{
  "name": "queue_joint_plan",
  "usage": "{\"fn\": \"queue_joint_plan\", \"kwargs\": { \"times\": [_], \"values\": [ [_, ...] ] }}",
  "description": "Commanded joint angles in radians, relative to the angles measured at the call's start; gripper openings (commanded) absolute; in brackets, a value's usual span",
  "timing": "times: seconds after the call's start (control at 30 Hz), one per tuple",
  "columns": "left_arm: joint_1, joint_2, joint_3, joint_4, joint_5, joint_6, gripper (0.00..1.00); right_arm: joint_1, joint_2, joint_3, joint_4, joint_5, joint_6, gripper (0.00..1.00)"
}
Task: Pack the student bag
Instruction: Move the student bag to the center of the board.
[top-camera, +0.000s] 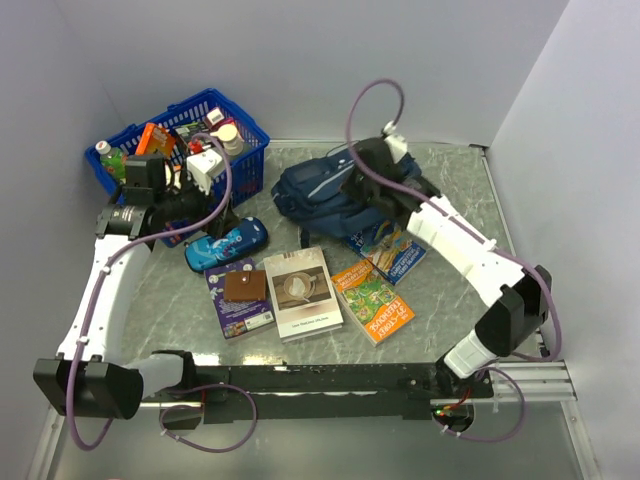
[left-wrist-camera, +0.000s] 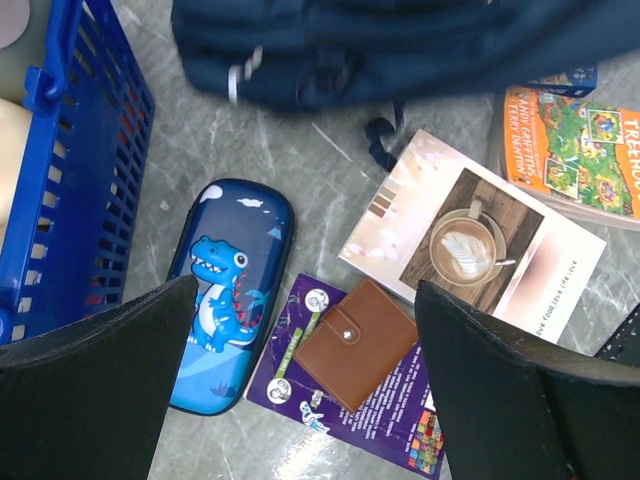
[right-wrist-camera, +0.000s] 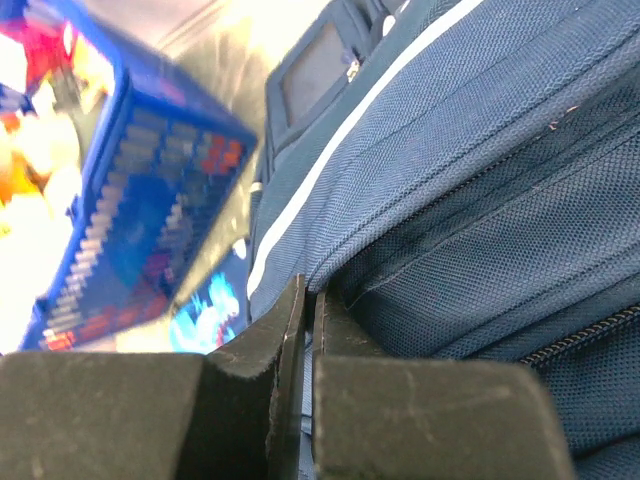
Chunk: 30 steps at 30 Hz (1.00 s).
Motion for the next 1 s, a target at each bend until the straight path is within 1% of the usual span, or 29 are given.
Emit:
{"fn": "queue_joint_plan", "kwargs": {
  "times": [0.0, 0.03, 0.1, 0.13, 0.23, 0.27, 0.3, 0.33, 0.37, 0.4, 0.47, 0.53, 0.57, 0.63, 0.67, 0.7, 0.73, 0.77, 0.8, 0.83, 0.87, 0.9, 0.93, 0.97],
  "values": [
    [-0.007, -0.030, 0.006, 0.011, 0.064, 0.031, 0.96, 0.149, -0.127, -0.060, -0.023, 0.170, 0.053, 0.00],
    [-0.012, -0.028, 0.014, 0.001, 0.082, 0.038, 0.96, 0.202, -0.139, -0.088, -0.032, 0.191, 0.102, 0.00],
    [-0.027, -0.027, 0.018, -0.034, 0.096, 0.070, 0.96, 0.242, -0.167, -0.159, -0.061, 0.207, 0.144, 0.00],
    [-0.033, -0.028, 0.017, -0.042, 0.113, 0.080, 0.96, 0.290, -0.167, -0.171, -0.078, 0.208, 0.179, 0.00],
    [-0.064, -0.033, 0.008, -0.055, 0.134, 0.114, 0.96, 0.361, -0.146, -0.191, -0.150, 0.196, 0.204, 0.00],
    [-0.076, -0.032, 0.005, -0.049, 0.134, 0.113, 0.96, 0.397, -0.129, -0.194, -0.155, 0.181, 0.196, 0.07],
    [-0.102, -0.028, 0.005, -0.052, 0.137, 0.123, 0.96, 0.411, -0.118, -0.193, -0.162, 0.155, 0.181, 0.17],
    [-0.118, -0.015, 0.012, -0.059, 0.136, 0.125, 0.96, 0.423, -0.107, -0.185, -0.176, 0.146, 0.146, 0.30],
    [-0.132, -0.004, 0.020, -0.065, 0.128, 0.127, 0.96, 0.442, -0.092, -0.166, -0.193, 0.141, 0.124, 0.52],
    [-0.159, 0.008, 0.026, -0.086, 0.123, 0.131, 0.96, 0.447, -0.092, -0.158, -0.213, 0.147, 0.110, 0.62],
    [-0.188, 0.036, 0.038, -0.098, 0.088, 0.134, 0.97, 0.447, -0.124, -0.168, -0.257, 0.159, 0.069, 0.76],
    [-0.233, 0.045, 0.029, -0.102, 0.065, 0.136, 0.96, 0.434, -0.184, -0.200, -0.251, 0.211, 0.032, 0.78],
    [-0.250, 0.044, 0.023, -0.089, 0.047, 0.127, 0.97, 0.425, -0.265, -0.257, -0.228, 0.221, 0.014, 0.78],
    [-0.290, 0.051, 0.017, -0.068, 0.018, 0.102, 0.96, 0.353, -0.354, -0.325, -0.157, 0.215, -0.026, 0.78],
    [-0.306, 0.059, 0.015, -0.057, 0.004, 0.093, 0.97, 0.303, -0.432, -0.396, -0.139, 0.196, -0.034, 0.77],
    [-0.346, 0.065, 0.017, -0.046, -0.021, 0.069, 0.96, 0.189, -0.464, -0.432, -0.121, 0.170, -0.039, 0.76],
    [-0.365, 0.077, 0.018, -0.031, -0.031, 0.062, 0.96, 0.119, -0.509, -0.467, -0.095, 0.134, -0.048, 0.76],
    [-0.388, 0.080, 0.018, -0.020, -0.047, 0.056, 0.96, 0.064, -0.520, -0.521, -0.061, 0.082, -0.055, 0.74],
    [-0.441, 0.088, 0.020, -0.010, -0.070, 0.055, 0.96, 0.016, -0.522, -0.539, -0.044, 0.055, -0.072, 0.73],
    [-0.469, 0.103, 0.022, 0.000, -0.112, 0.056, 0.96, -0.073, -0.502, -0.552, -0.035, 0.031, -0.080, 0.72],
    [-0.530, 0.116, 0.025, 0.016, -0.140, 0.064, 0.96, -0.104, -0.480, -0.556, -0.027, 0.000, -0.088, 0.71],
    [-0.561, 0.142, 0.040, 0.024, -0.166, 0.071, 0.96, -0.130, -0.454, -0.550, -0.029, -0.008, -0.088, 0.70],
    [-0.592, 0.156, 0.046, 0.036, -0.232, 0.079, 0.96, -0.170, -0.405, -0.543, -0.029, -0.022, -0.088, 0.68],
    [-0.647, 0.171, 0.052, 0.071, -0.261, 0.096, 0.96, -0.188, -0.384, -0.537, -0.012, -0.058, -0.088, 0.67]
  ]
}}
